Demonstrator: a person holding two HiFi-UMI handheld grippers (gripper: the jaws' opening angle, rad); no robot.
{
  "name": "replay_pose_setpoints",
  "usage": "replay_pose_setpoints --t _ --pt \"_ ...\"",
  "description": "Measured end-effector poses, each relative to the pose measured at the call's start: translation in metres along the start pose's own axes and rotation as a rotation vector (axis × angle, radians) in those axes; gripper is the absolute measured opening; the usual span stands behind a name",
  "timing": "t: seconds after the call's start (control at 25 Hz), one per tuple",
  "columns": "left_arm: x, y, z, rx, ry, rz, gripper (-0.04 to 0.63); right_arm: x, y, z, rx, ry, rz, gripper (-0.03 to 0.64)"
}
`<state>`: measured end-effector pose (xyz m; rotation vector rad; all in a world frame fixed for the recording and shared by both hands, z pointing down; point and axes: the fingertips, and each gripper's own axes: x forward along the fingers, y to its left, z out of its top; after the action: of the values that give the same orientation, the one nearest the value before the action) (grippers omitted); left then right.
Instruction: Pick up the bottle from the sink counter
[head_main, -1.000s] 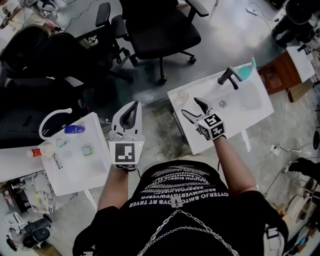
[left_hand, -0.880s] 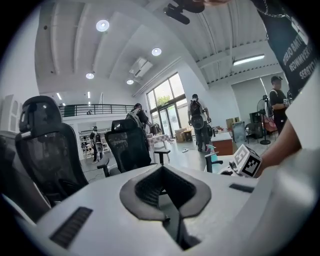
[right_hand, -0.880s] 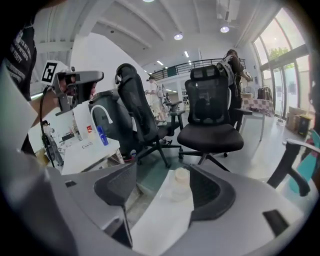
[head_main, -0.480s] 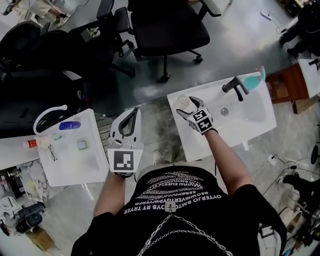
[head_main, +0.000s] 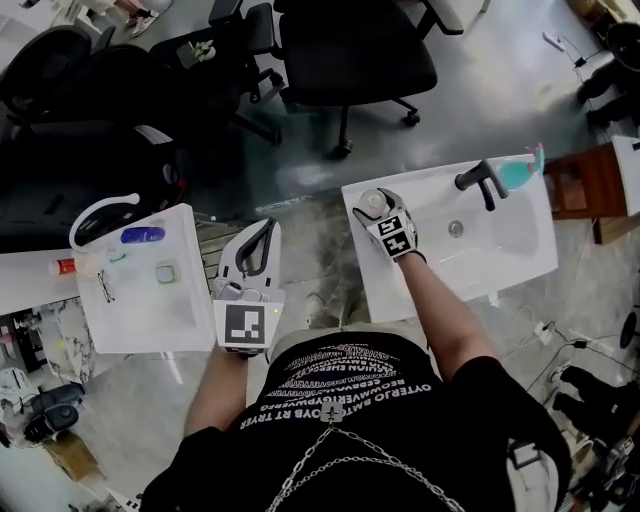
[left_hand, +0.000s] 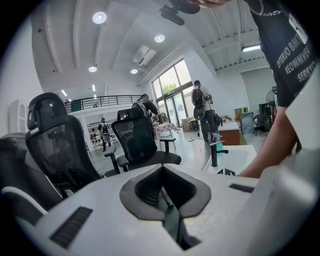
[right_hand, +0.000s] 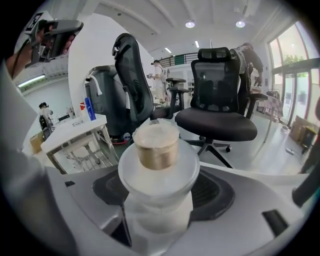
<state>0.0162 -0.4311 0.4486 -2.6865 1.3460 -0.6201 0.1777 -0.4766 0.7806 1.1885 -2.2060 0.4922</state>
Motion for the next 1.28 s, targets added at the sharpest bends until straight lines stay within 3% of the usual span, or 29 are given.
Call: replay_pose_setpoints --t 0.48,0.88,1.28 --pt "-0.024 0.010 0.005 -0.001 -0.033 -0.012 0.005 -0.053 0.014 0.022 0.000 -0.015 0.002 0.333" --pt "-0.033 -0.009 0.024 -0.006 -0.090 -0.103 0.006 -0.135 0.035 0.092 0.032 -0.069 -0.023 0.333" --pt "-0.052 -0.014 0.037 0.027 -0.157 -0.150 0.005 -0.203 0.075 0.145 -0.020 -0.054 0.024 0.333"
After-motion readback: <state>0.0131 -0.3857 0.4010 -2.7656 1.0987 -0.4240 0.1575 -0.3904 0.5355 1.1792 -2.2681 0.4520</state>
